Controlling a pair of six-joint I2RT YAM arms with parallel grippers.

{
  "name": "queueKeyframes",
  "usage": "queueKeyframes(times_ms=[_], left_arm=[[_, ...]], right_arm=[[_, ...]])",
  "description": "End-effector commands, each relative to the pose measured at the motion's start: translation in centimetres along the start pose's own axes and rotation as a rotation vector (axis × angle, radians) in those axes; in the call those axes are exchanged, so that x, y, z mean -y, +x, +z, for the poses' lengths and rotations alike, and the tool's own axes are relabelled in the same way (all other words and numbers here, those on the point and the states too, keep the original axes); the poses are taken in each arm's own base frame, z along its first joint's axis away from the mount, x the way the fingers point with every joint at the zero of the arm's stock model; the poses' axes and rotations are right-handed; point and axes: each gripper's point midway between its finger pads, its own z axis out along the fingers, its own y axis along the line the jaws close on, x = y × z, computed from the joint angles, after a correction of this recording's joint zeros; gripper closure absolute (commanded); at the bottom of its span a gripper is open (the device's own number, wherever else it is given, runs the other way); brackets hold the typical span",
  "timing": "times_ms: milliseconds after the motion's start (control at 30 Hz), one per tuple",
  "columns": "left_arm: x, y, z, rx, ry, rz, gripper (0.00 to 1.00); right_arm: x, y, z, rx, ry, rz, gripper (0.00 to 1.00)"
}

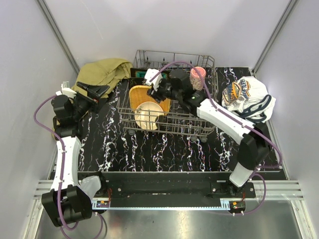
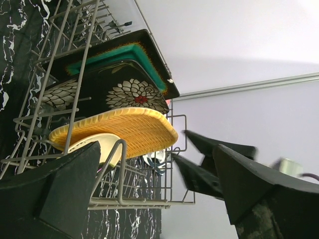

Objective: Load the mixed dishes into the dish rack
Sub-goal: Insert the plate into the dish rack

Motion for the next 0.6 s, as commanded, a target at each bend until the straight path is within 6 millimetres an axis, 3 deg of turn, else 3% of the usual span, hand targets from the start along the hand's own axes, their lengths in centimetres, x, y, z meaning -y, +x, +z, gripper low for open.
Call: queueKeyframes(times_ms=[0, 67, 133, 167, 233, 267, 333, 367, 400, 433, 467, 500, 533, 567], left_arm=[[1.4, -0.4, -0.1, 0.008, 0.054, 0.053, 0.01], [1.3, -0.5, -0.2, 0.014, 0.045, 0.071, 0.01], [1.6, -0.7, -0.5, 0.021, 0.039, 0.119, 0.01], [1.3, -0.7, -0.6, 0.021, 0.015, 0.121, 0.01], [1.6, -0.8, -1.0, 0.03, 0.009, 0.193, 0.01], [0.8, -0.8, -1.2, 0.037, -0.035, 0.195, 0.01], [1.1, -1.2, -2.1, 0.067, -0.066, 0.273, 0.01], [0.1, -1.3, -2.5, 0.08, -0.121, 0.267, 0.01], [0.4, -1.2, -3.0, 0.09, -0.125, 0.283, 0.01], [0.2, -1.0, -3.3, 0.086, -0.136, 0.296, 0.01], [-0.3, -0.5, -3.5, 0.073, -0.149, 0.287, 0.01], [0.0, -0.3, -4.0, 0.078, -0.141, 0.297, 0.01], [-0.5, 0.0, -4.3, 0.077, -0.161, 0.302, 0.01], [-0.6, 0.1, -4.7, 0.084, -0.169, 0.315, 0.01]], right_arm=[[3.7, -10.0, -5.6, 0.269, 0.139, 0.02, 0.38], [4.1, -12.8, -8.6, 0.343, 0.168, 0.059, 0.3], [4.1, -13.7, -10.5, 0.379, 0.191, 0.115, 0.17], [4.2, -15.4, -13.2, 0.427, 0.216, 0.119, 0.1], [3.8, -15.1, -15.1, 0.44, 0.239, 0.186, 0.01], [3.8, -16.4, -18.1, 0.488, 0.267, 0.201, 0.0], [3.6, -14.8, -19.9, 0.475, 0.319, 0.312, 0.0], [3.3, -15.6, -23.0, 0.523, 0.346, 0.334, 0.0], [3.3, -15.0, -24.2, 0.532, 0.381, 0.368, 0.0], [2.4, -13.0, -24.3, 0.51, 0.383, 0.427, 0.0], [2.5, -13.1, -27.6, 0.56, 0.445, 0.445, 0.0], [2.0, -12.3, -28.6, 0.572, 0.456, 0.49, 0.0], [0.9, -9.5, -28.2, 0.522, 0.459, 0.523, 0.01], [0.5, -9.2, -31.0, 0.564, 0.499, 0.531, 0.0]])
